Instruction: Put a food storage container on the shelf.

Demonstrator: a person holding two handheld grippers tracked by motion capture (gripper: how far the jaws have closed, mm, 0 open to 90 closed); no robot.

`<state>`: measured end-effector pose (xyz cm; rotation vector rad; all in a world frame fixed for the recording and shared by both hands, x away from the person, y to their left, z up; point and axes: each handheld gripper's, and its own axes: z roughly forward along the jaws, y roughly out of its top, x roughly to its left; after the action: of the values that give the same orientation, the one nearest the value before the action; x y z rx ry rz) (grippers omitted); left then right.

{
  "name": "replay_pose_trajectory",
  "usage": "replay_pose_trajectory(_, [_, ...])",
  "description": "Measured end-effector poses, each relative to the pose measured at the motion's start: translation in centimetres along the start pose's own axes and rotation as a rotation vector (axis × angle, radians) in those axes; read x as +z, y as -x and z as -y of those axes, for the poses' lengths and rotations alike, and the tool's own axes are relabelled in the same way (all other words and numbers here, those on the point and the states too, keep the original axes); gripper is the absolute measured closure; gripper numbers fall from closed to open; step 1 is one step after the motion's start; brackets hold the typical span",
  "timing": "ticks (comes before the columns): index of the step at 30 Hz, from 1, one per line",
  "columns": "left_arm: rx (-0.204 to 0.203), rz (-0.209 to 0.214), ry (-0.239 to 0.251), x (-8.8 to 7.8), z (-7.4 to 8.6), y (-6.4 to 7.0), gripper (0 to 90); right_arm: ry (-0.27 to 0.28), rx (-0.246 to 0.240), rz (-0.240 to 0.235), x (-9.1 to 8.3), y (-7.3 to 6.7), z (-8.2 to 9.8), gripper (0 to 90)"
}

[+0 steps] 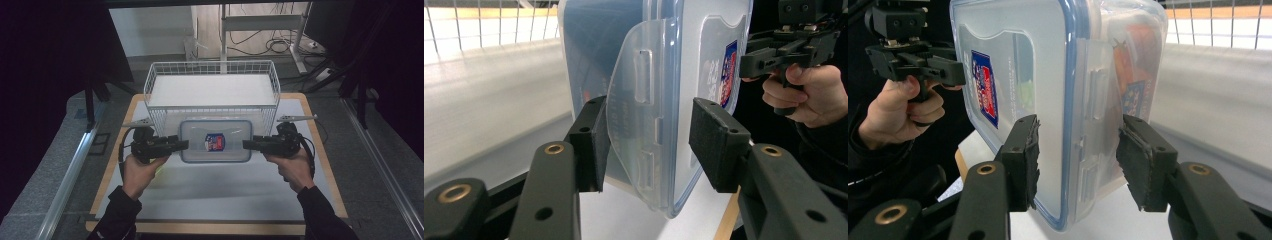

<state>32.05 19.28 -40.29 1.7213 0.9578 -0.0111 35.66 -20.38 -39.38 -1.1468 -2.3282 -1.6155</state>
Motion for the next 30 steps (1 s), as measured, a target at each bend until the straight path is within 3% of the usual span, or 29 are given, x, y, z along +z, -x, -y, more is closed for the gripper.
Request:
replay_pose_trajectory(9, [0.0,0.007,0.01,-0.5,-2.7,-0.6,51.7,0.025,-0.001,0.002,0.1,-0.1,-2.7,51.9])
replay_pose_trajectory(15, [-0.017,0.056,0.022,-0.7,-4.4,-1.4,53.8,0.045,0.03,-0.01,-0.1,0.3,-4.5,51.8])
replay_pose_trajectory(30, [-0.028,0.049,0.038,-1.0,-8.8,-2.9,53.2,0.073,0.031,0.005,0.5,0.5,-8.6,51.9])
